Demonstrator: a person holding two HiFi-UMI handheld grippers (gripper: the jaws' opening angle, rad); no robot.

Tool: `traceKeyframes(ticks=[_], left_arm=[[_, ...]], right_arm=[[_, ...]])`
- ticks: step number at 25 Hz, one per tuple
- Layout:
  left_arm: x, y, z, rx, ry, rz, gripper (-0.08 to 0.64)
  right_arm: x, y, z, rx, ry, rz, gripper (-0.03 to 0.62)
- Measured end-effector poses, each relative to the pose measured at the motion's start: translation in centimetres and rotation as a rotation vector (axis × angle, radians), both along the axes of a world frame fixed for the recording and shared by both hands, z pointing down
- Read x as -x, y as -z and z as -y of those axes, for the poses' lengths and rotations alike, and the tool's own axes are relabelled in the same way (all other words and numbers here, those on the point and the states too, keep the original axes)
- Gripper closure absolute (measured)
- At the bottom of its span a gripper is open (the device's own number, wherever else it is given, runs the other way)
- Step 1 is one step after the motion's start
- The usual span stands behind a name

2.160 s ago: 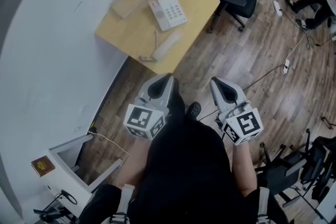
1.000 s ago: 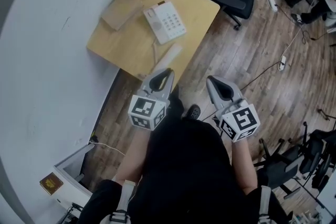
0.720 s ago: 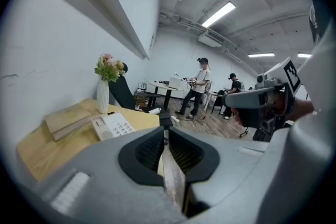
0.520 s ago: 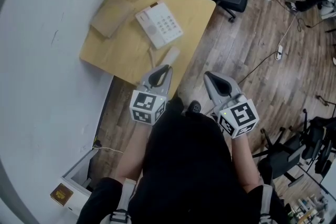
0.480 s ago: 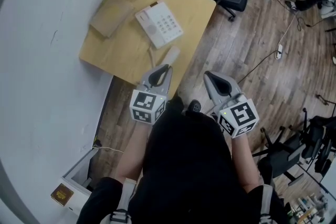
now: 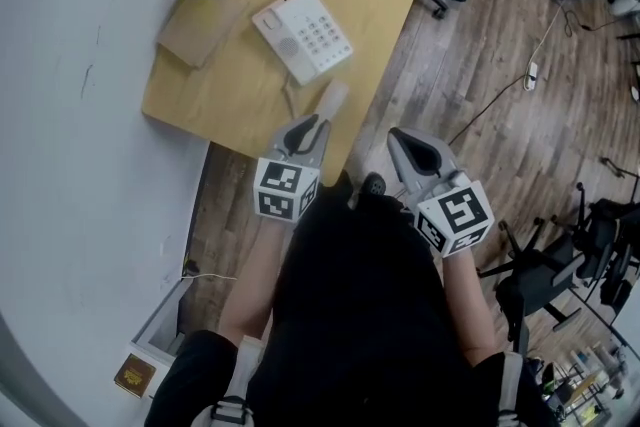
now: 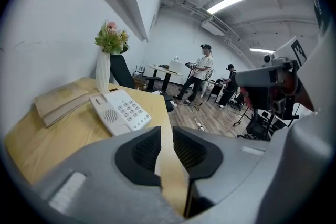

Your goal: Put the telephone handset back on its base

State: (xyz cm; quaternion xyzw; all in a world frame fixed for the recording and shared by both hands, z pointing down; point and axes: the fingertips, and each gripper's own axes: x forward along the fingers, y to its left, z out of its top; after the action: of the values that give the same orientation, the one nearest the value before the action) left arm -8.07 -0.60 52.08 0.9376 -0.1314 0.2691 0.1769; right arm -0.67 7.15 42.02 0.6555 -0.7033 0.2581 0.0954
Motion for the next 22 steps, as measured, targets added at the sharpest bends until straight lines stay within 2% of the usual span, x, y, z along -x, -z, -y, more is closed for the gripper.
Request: traceKeyframes(ticks=[14,22], left_arm=[[-0.3,-7.6,0.9,0.018,-0.093,0.202,0.396],[-0.1,-10.9,0.4,0.046,-0.139,0.278,0.362]], right_arm=[[-0.8,-2.3,1.1,0.052,-0.085,0.019,0.589],[-0.2,-3.0,1.2,0.070,-0.099,0.030,0.589]])
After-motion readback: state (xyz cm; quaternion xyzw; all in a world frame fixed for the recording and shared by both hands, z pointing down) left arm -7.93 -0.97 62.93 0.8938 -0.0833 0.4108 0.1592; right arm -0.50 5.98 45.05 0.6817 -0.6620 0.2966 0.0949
